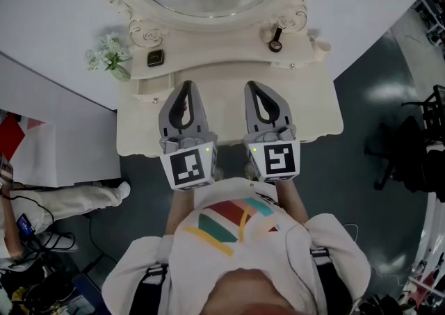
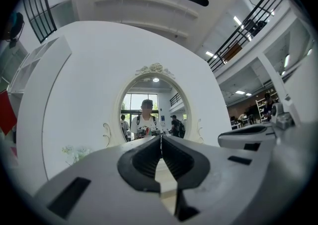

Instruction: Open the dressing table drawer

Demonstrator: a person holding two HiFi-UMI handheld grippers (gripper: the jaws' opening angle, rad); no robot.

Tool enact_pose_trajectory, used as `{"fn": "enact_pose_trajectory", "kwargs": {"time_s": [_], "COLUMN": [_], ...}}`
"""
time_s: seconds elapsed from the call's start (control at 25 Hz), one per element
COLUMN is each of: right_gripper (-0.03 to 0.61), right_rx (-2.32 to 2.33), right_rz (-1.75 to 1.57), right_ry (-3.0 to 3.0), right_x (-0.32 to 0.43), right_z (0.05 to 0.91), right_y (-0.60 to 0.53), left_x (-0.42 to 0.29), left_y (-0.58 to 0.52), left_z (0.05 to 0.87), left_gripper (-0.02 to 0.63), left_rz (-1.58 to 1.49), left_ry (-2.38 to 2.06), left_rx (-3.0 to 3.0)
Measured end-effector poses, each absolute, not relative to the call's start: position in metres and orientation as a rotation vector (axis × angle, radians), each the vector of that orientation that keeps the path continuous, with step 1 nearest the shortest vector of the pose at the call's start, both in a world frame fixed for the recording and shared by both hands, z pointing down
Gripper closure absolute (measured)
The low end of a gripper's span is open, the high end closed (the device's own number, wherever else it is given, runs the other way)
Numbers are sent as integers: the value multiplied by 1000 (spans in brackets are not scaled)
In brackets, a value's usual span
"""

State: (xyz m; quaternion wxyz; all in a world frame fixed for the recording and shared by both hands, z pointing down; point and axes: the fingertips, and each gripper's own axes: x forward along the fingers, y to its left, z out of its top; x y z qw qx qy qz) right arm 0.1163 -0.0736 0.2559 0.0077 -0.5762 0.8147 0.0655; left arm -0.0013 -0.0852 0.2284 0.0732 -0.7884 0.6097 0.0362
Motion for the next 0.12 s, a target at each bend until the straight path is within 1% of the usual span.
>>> {"fn": "enact_pose_trajectory", "kwargs": {"time_s": [0.12], "right_gripper": [578], "right_rx": [-1799], "right_rz": [233], "right_ry": [2523], "right_x": [118], "right_z": [254], "right_y": [-75], "left_x": [-2], "left_y": [-86], "left_z": [236], "left_gripper": [603], "left_rz": [84], "left_ry": [1827], "left_rx": [-2375]}}
